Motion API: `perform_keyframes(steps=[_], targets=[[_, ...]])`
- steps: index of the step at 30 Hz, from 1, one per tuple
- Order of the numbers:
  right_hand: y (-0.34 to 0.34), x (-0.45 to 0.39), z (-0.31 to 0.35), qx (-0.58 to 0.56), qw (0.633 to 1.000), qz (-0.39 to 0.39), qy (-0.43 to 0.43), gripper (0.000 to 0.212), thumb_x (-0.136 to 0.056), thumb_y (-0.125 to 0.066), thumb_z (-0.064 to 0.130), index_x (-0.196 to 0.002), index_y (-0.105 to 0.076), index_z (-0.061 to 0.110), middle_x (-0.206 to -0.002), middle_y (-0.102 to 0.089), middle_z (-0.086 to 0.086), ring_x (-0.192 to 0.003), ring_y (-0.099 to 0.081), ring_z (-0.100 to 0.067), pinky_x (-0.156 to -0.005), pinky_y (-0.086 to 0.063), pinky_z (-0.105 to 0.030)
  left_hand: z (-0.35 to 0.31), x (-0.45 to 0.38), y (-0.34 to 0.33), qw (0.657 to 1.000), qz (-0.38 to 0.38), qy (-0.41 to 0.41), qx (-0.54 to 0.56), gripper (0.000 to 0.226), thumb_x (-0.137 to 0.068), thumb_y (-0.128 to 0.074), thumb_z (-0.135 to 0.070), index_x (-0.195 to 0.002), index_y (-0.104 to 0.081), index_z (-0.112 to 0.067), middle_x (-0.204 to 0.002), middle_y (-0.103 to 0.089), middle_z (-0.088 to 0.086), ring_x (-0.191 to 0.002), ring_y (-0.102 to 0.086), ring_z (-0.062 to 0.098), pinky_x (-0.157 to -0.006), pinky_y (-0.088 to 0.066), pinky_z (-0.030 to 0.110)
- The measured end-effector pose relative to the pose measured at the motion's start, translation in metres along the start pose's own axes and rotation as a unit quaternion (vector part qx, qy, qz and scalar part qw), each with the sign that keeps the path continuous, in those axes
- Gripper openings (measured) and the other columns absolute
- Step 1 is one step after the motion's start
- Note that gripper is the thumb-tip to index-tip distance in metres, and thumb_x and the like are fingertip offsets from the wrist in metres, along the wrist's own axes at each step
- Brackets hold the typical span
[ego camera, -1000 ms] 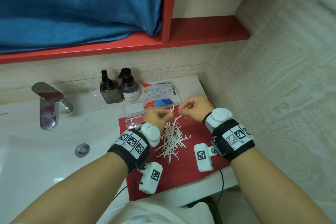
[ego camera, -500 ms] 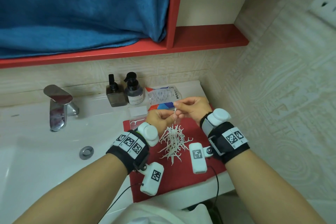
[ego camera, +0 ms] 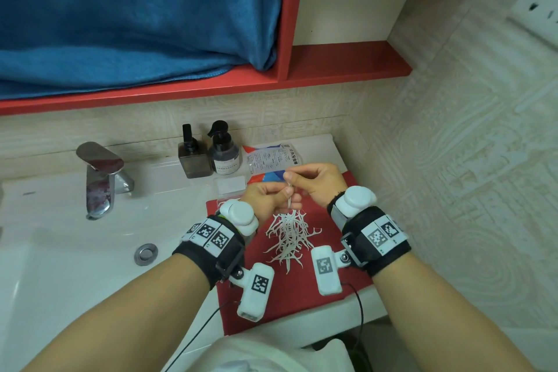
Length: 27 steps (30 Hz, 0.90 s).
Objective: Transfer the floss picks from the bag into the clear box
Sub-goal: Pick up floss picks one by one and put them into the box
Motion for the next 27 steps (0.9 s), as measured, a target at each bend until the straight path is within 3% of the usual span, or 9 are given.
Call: perform_keyframes(steps=[10,14,16,17,22,27], targets=[[0.005,0.012,0.011,0.003,1.000,-0.019,0.014,0.014,-0.073,-0.085,0.020,-0.085,-0.078,0.016,-0.081,-0.077,-0.003,-0.077,-0.074,-0.016,-0.073,-0.059,-0.028,-0.013,0.012,-0.011,0.999,0.038,-0.001,-0.023,0.020,-0.093,-0.057,-0.011,-0.105,-0.067,0.000,-0.084,-0.074,0.008,-0.068,-0.070,0.015,-0.072,-0.056,0.029],[0.008,0.012,0.016,0.077,0.996,-0.042,0.036,0.013,-0.088,-0.072,0.026,-0.081,-0.075,0.016,-0.064,-0.070,0.003,-0.053,-0.062,-0.005,-0.056,-0.051,-0.021,-0.019,0.017,-0.011,1.000,0.015,0.014,0.001,0.018,-0.091,-0.057,-0.004,-0.103,-0.066,0.006,-0.073,-0.074,0.007,-0.065,-0.071,0.017,-0.062,-0.057,0.024],[0.015,0.007,0.005,0.105,0.992,-0.059,0.022,0.006,-0.089,-0.069,0.019,-0.090,-0.073,0.022,-0.074,-0.072,0.000,-0.060,-0.067,-0.013,-0.060,-0.055,-0.029,-0.020,0.016,-0.009,1.000,-0.005,0.023,-0.005,0.017,-0.091,-0.057,-0.004,-0.102,-0.065,0.007,-0.070,-0.073,0.006,-0.062,-0.071,0.015,-0.058,-0.056,0.021],[0.019,0.005,-0.003,0.132,0.989,-0.071,0.012,0.013,-0.088,-0.069,0.015,-0.093,-0.072,0.026,-0.079,-0.073,0.000,-0.065,-0.068,-0.016,-0.066,-0.057,-0.032,-0.019,0.017,-0.008,1.000,-0.014,0.024,-0.007,0.017,-0.092,-0.057,-0.003,-0.101,-0.065,0.008,-0.069,-0.073,0.005,-0.061,-0.071,0.014,-0.057,-0.056,0.020],[0.029,0.002,-0.033,0.292,0.953,-0.068,-0.038,0.024,-0.085,-0.065,0.004,-0.104,-0.073,0.017,-0.100,-0.073,0.001,-0.090,-0.068,-0.013,-0.082,-0.047,-0.020,-0.021,0.024,0.001,0.999,-0.034,0.004,-0.008,0.011,-0.091,-0.058,-0.001,-0.097,-0.066,0.005,-0.073,-0.073,0.005,-0.063,-0.071,0.013,-0.058,-0.055,0.019],[0.028,0.001,-0.040,0.342,0.936,-0.063,-0.055,0.035,-0.081,-0.065,-0.001,-0.110,-0.072,0.018,-0.107,-0.071,-0.004,-0.100,-0.067,-0.019,-0.088,-0.048,-0.022,-0.025,0.026,0.005,0.999,-0.045,-0.006,-0.022,0.009,-0.091,-0.059,-0.002,-0.092,-0.068,-0.002,-0.079,-0.072,0.009,-0.064,-0.071,0.013,-0.057,-0.053,0.019]])
Point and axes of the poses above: each hand's wrist, its own x-axis away from the middle knuckle, its own y-axis out of the back of the hand, z = x × y, the point moved 5 cm from there along -x, towards the middle knuckle
